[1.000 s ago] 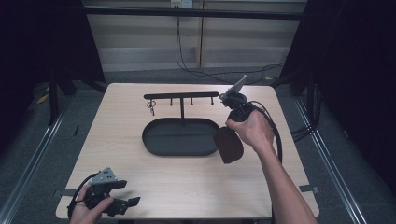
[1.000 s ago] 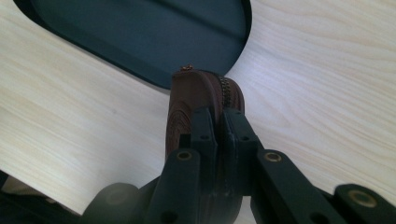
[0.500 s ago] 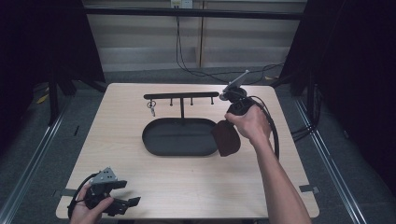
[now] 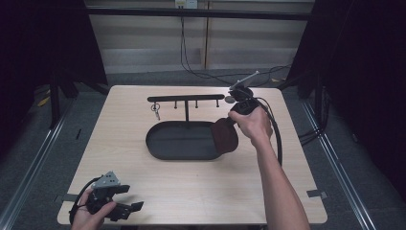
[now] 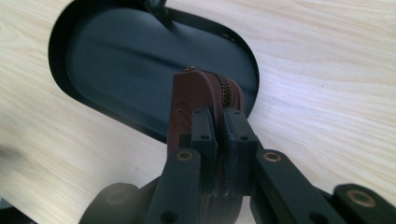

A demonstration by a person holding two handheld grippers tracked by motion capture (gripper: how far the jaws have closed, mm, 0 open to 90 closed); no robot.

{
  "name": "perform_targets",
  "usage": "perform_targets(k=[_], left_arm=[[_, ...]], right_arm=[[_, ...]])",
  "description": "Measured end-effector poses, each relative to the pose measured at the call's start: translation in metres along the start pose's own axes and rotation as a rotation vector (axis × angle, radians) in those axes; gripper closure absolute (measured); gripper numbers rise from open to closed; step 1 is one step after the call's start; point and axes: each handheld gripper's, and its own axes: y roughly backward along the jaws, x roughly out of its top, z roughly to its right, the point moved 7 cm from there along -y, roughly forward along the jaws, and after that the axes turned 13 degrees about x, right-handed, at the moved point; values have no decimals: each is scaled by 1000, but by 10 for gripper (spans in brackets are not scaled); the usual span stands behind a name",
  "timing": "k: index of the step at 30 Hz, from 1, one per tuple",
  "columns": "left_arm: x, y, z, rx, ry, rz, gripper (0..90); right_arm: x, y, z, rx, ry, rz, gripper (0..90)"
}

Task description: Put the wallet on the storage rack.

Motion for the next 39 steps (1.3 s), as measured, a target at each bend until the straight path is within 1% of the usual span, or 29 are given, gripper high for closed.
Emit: perform_targets(k=[4,5,7,8,9,10,11,12,13,14,15,19,24,25,26,27,29,31,32,36,37,38,39], left_arm=[[0,1,-1,3,-1,0,166],[0,1,-1,1,6,5,167],[0,1,-1,3,4,6,167],[0,1,-1,1,4,6,167],[1,1,-1,6,5,7,167],[1,1,-1,3,7,7,167],[0,0,-2,7,-1,2,167],[0,0,-1,8,0,3,167],[0,0,-1,8,-2,0,167],[0,0,0,4,-3,1,167],[0,0,0,2,-1,2,167],[0,0,-1,7,-2,0,167],[0,0,0,2,-2,1,167],[0,-1,1,1,0,4,167],[0,0,1,0,-2,3,167],[0,1,0,2,-2,2,167],[0,1,-1,6,-3,3,167],[0,0,-1,6,0,1,167],[0,0,-1,6,-1,1,167],[0,1,0,1,-1,1,167],[0,1,0,3,-2,1,167],[0,1,0,6,-3,0,167],[0,0,0,6,-2,1,167]], right_arm=[[3,-4,5,9,-19,21,846],[4,-7,7,19,-33,34,846],[4,-8,8,25,-37,43,846],[4,-10,10,32,-29,55,846],[4,-11,12,47,-42,73,846],[4,-11,12,47,-42,73,846],[4,-12,15,50,-44,84,846],[4,-14,17,53,-49,87,846],[4,-16,19,60,-57,102,845],[4,-16,19,60,-57,102,845],[5,-18,21,70,-59,120,845],[7,-23,23,78,-70,142,846],[7,-31,23,91,-66,138,845],[7,-34,24,89,-51,143,846],[7,-36,25,96,-49,154,845],[5,-42,28,113,-66,139,846],[5,-45,30,110,-65,143,846],[5,-52,29,123,-62,141,846],[5,-52,29,123,-62,141,846],[6,-60,29,137,-66,160,847],[6,-64,29,143,-69,160,847],[6,-64,29,143,-69,160,847],[6,-67,30,152,-76,173,846]])
